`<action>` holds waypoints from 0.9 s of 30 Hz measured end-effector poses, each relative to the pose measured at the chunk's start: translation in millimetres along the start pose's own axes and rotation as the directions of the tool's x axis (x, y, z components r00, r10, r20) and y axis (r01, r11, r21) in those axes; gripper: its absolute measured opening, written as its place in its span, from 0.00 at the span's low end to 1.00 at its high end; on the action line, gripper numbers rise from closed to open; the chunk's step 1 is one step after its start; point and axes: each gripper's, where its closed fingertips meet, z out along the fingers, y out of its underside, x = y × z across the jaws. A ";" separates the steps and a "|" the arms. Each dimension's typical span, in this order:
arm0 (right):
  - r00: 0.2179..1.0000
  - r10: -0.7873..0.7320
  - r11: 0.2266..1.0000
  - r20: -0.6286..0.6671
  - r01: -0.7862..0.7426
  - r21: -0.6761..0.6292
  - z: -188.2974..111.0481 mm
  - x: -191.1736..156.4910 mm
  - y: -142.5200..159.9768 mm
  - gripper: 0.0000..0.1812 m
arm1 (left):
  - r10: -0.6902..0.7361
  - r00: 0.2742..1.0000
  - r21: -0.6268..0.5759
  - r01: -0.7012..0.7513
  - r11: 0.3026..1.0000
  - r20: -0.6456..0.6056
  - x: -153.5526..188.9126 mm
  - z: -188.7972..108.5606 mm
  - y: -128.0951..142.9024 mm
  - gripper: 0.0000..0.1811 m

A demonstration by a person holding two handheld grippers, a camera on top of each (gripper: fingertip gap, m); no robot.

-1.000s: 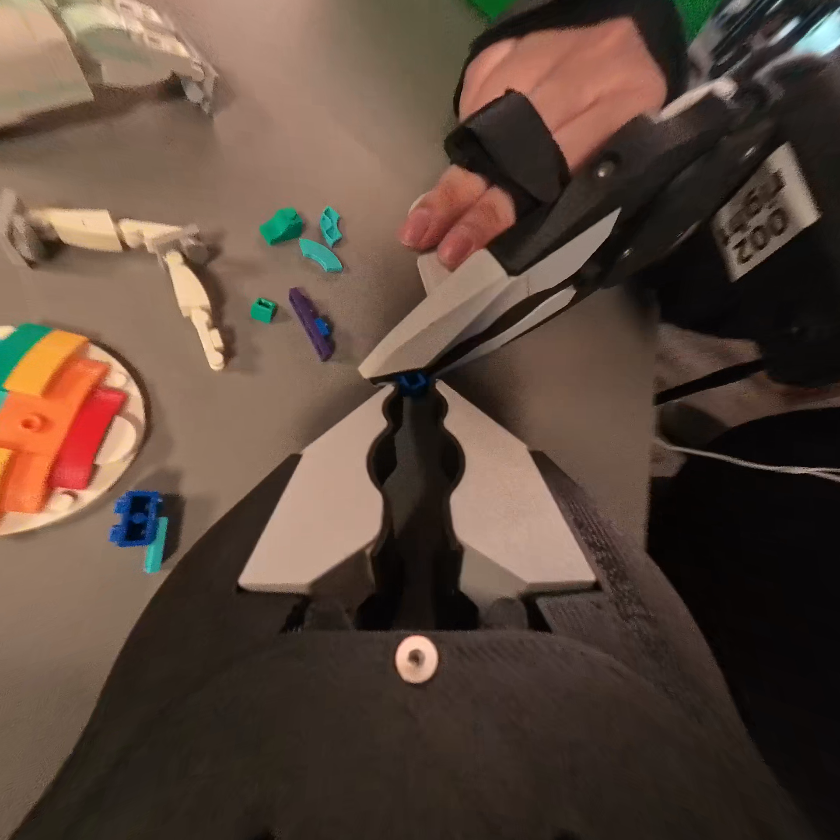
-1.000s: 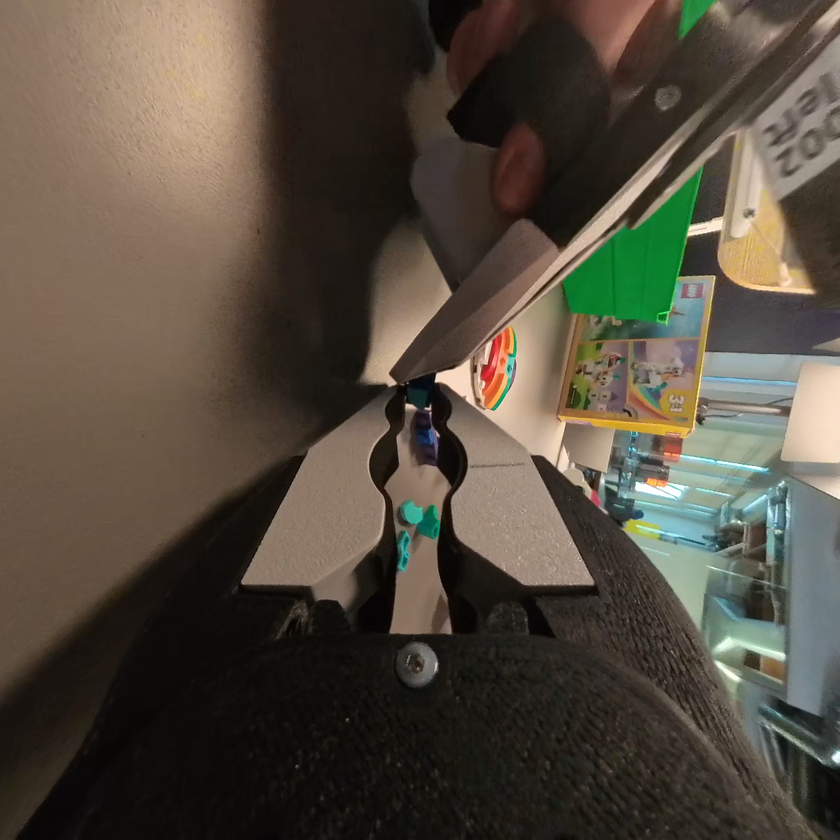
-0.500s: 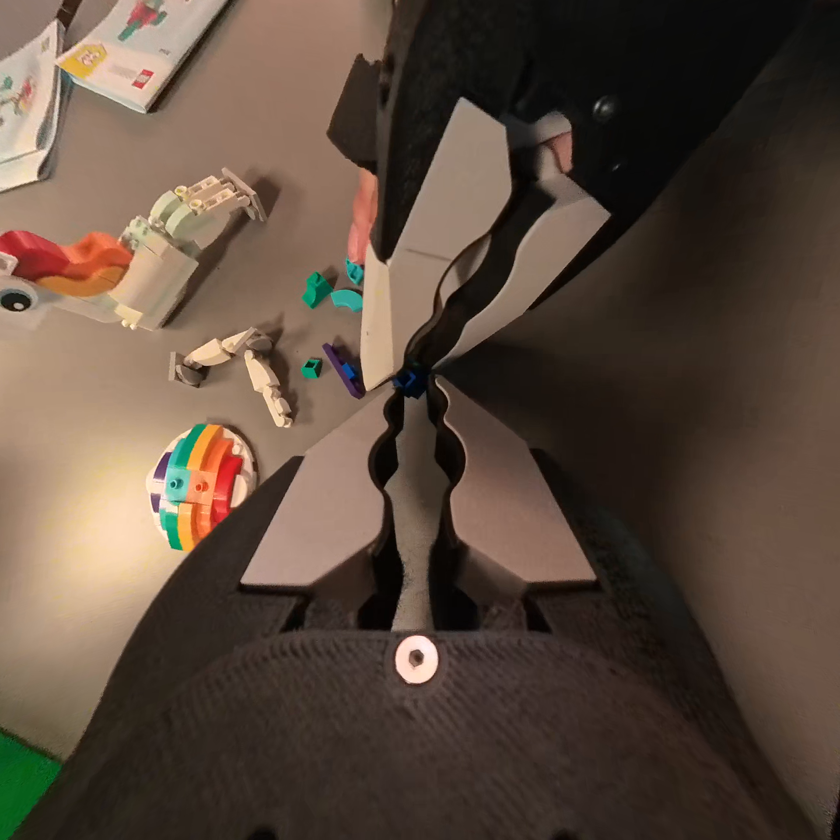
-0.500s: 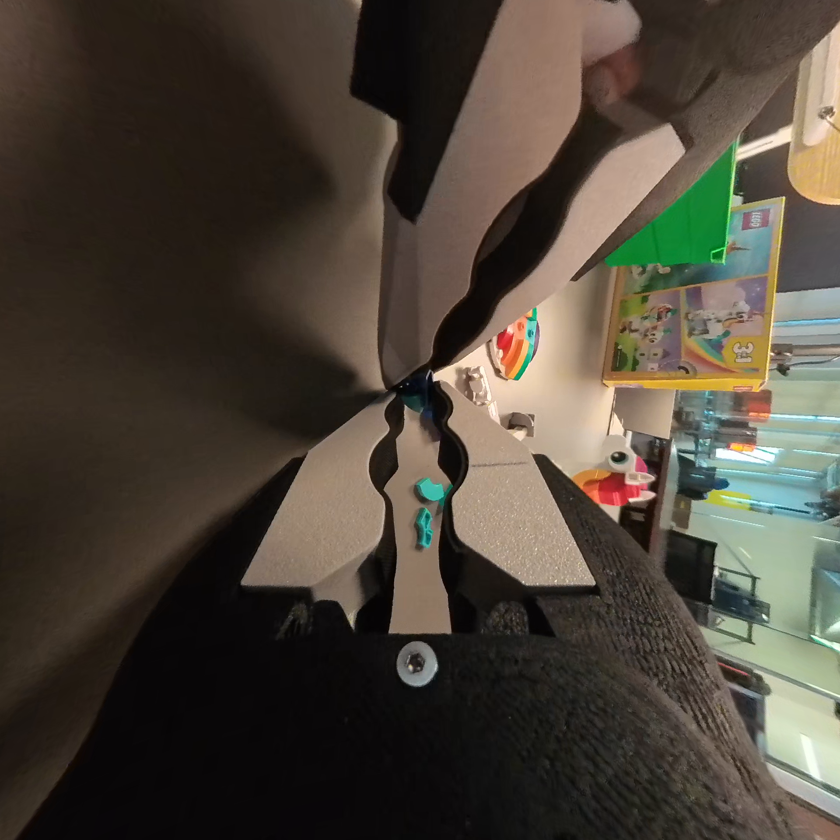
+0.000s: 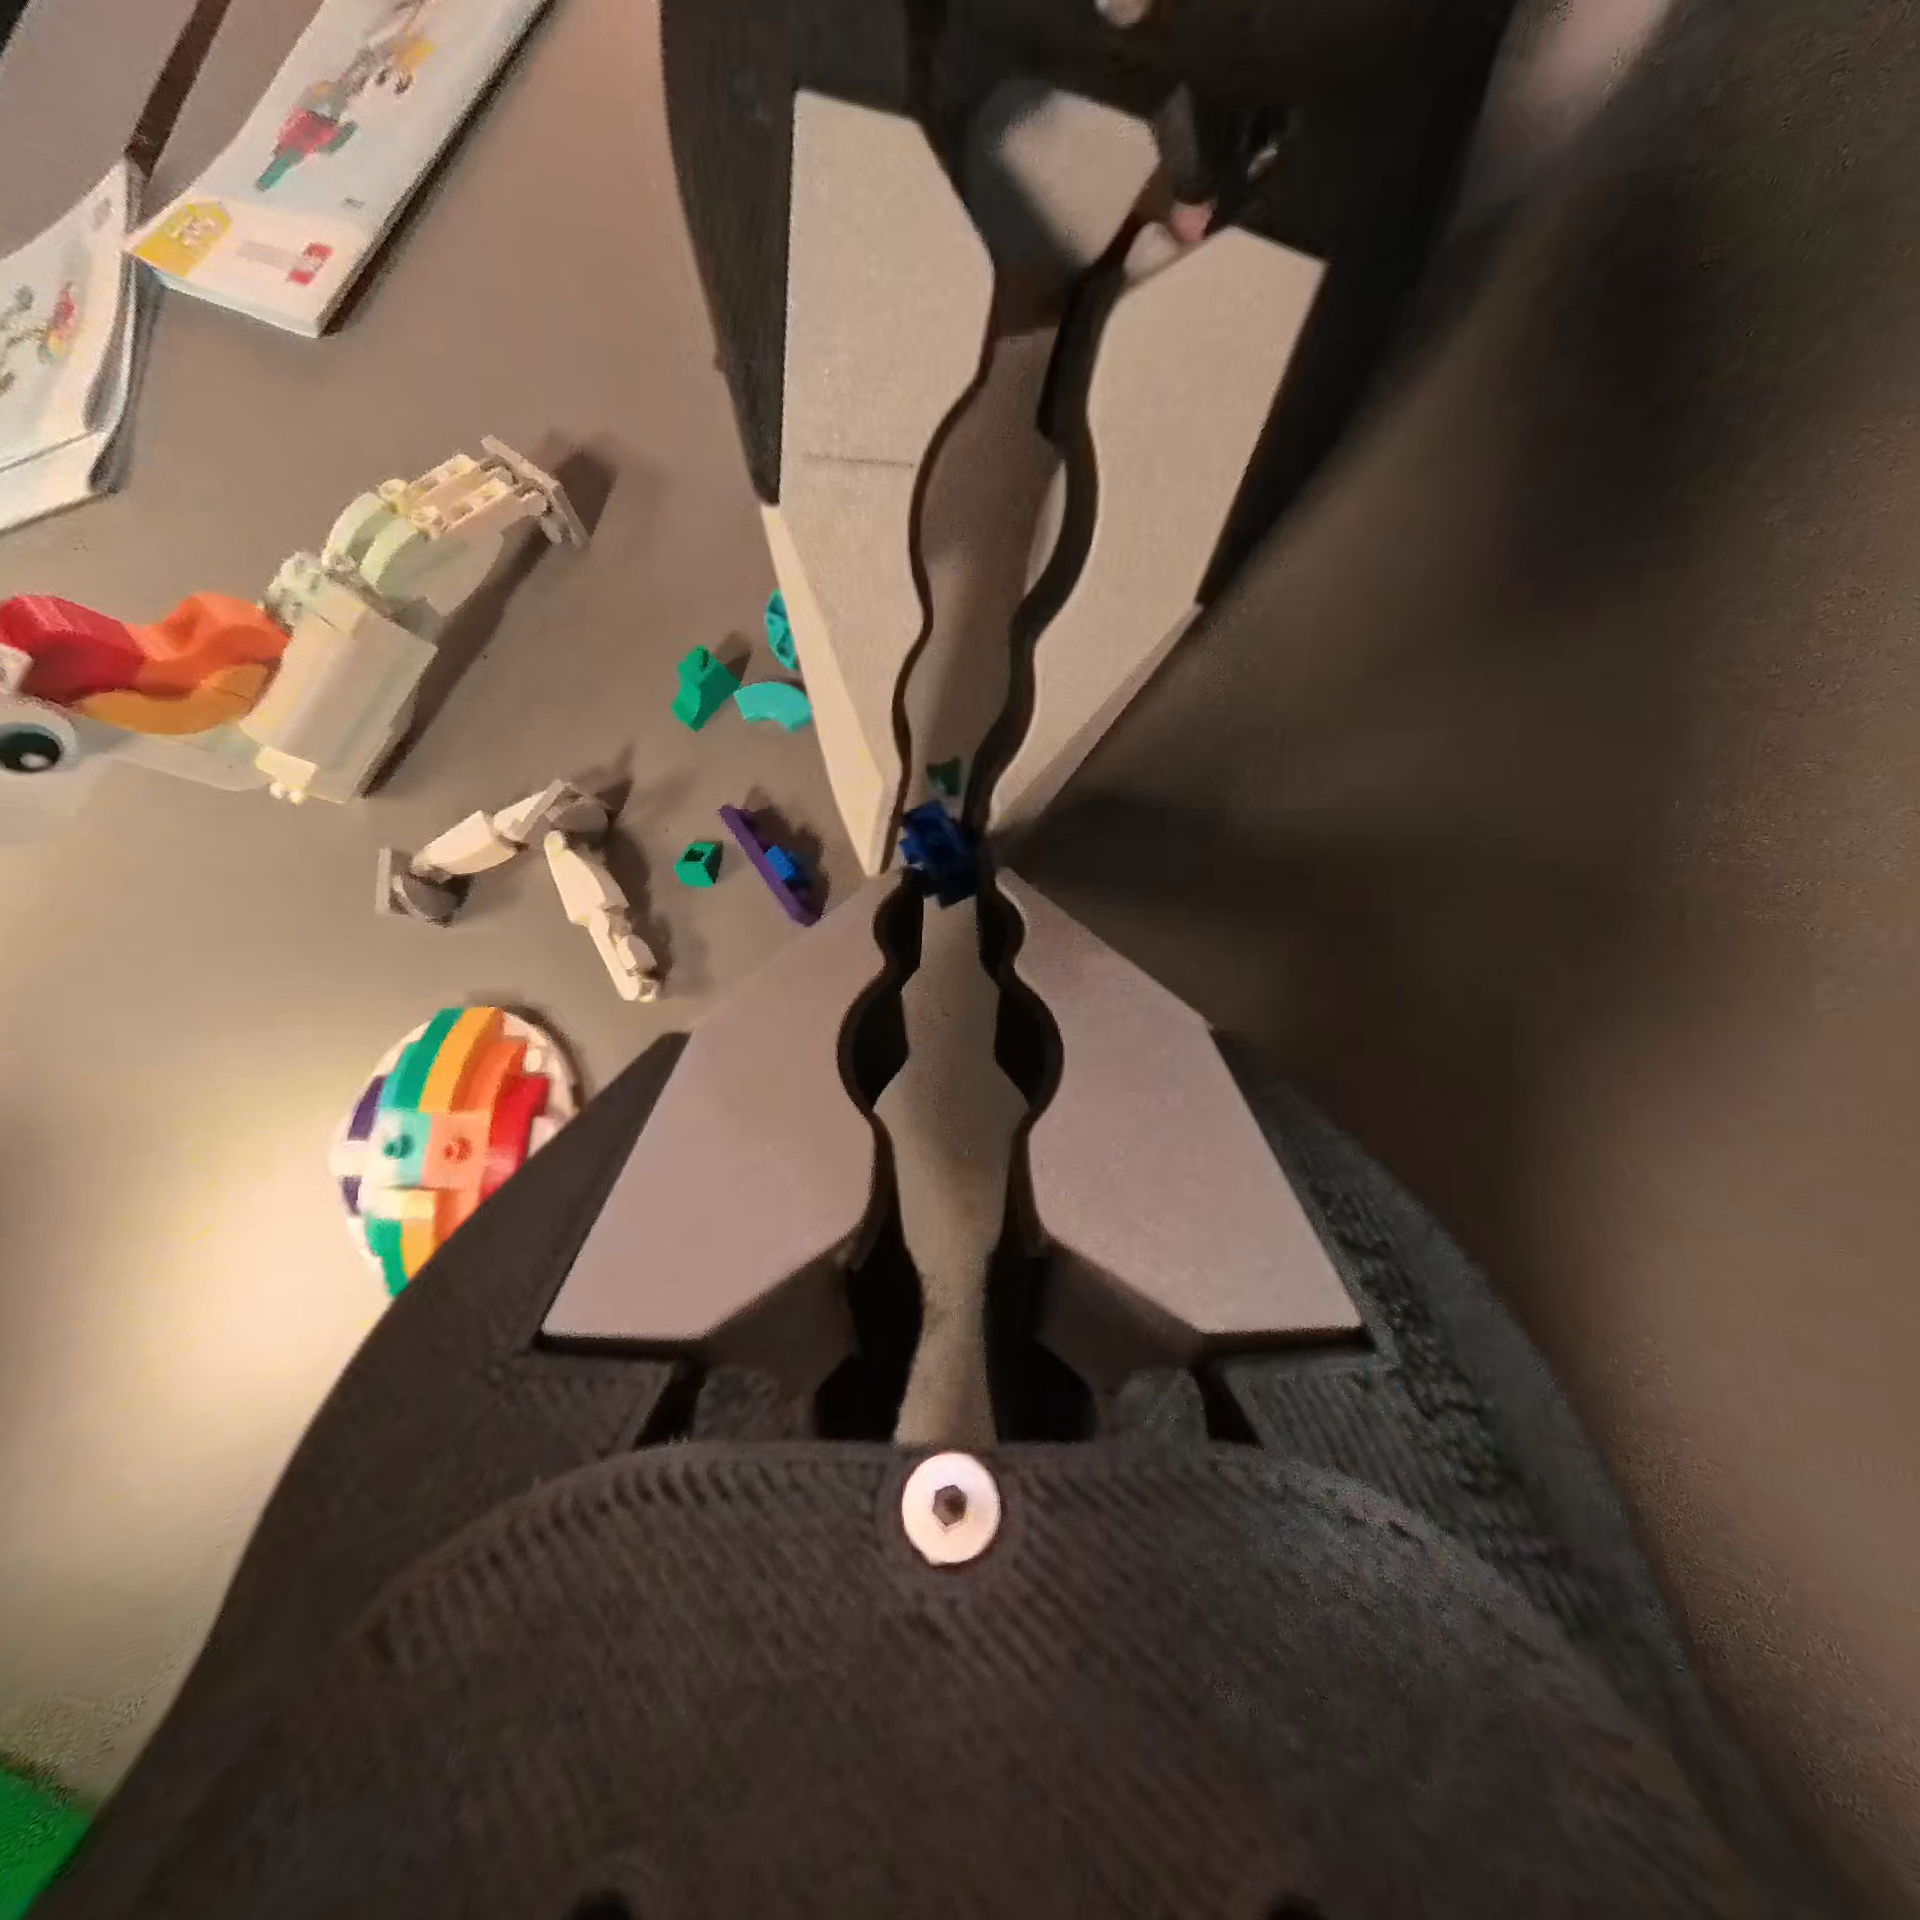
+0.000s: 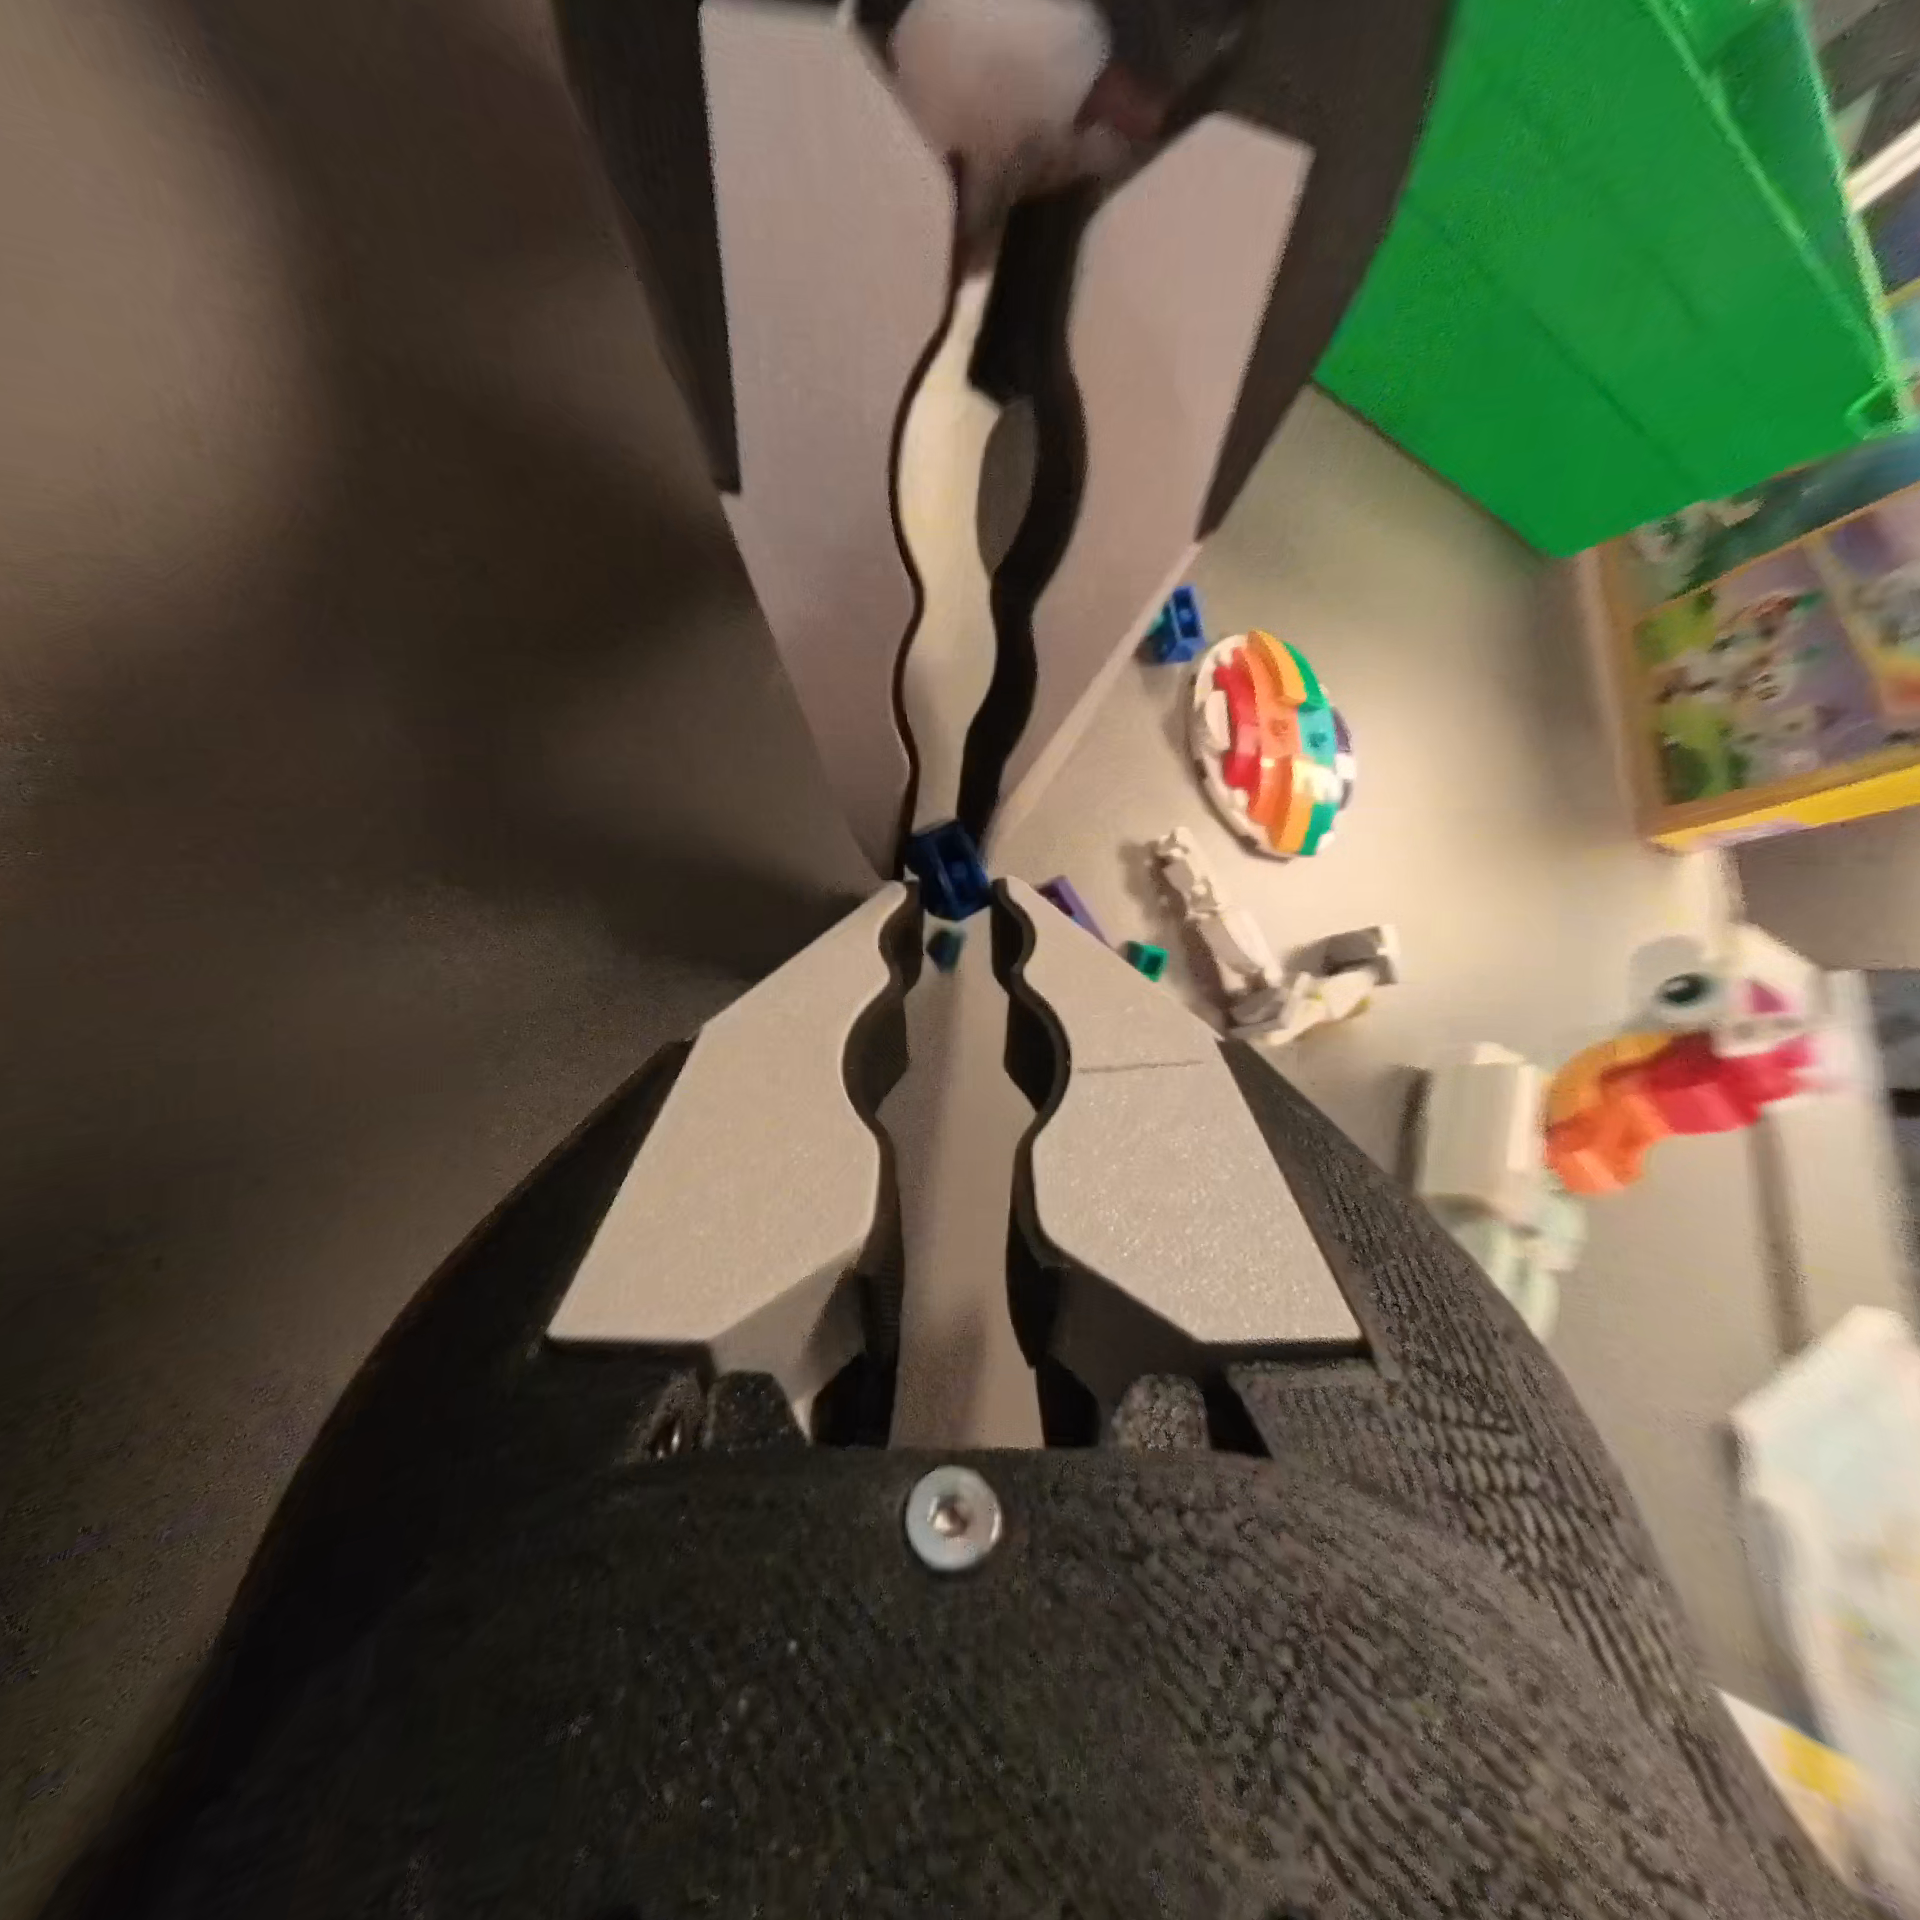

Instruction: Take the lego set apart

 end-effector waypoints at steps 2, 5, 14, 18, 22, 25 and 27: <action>0.992 0.116 0.991 0.057 -0.119 0.060 -1.3 0.1 0.0 0.06 | -0.067 0.997 0.045 0.068 0.997 -0.031 -0.4 -1.5 -3.3 0.05; 0.993 0.121 0.989 0.010 -0.122 0.089 -3.6 9.9 3.0 0.02 | -0.178 0.982 0.111 0.184 0.977 -0.064 -7.5 -7.4 -9.4 0.05; 0.971 0.134 0.983 -0.197 -0.104 0.152 -19.0 46.6 8.3 0.11 | -0.304 0.952 0.169 0.304 0.938 -0.026 -27.1 -17.6 -5.2 0.06; 0.877 0.095 0.973 -0.471 0.018 0.230 -45.8 82.5 3.5 0.10 | -0.256 0.951 0.391 0.172 0.904 0.175 -39.8 -77.5 -41.4 0.06; 0.789 0.092 0.967 -0.608 0.076 0.245 -59.5 98.4 0.4 0.07 | -0.331 0.785 0.430 0.092 0.898 0.523 -80.3 -167.6 -23.8 0.06; 0.743 0.047 0.970 -0.667 0.124 0.207 -59.8 101.8 -0.6 0.06 | -0.438 0.653 0.305 0.314 0.899 0.618 -115.5 -205.2 41.2 0.06; 0.726 0.014 0.975 -0.687 0.144 0.171 -58.1 103.0 1.0 0.05 | -0.555 0.641 0.200 0.542 0.817 0.530 -121.7 -203.3 81.6 0.06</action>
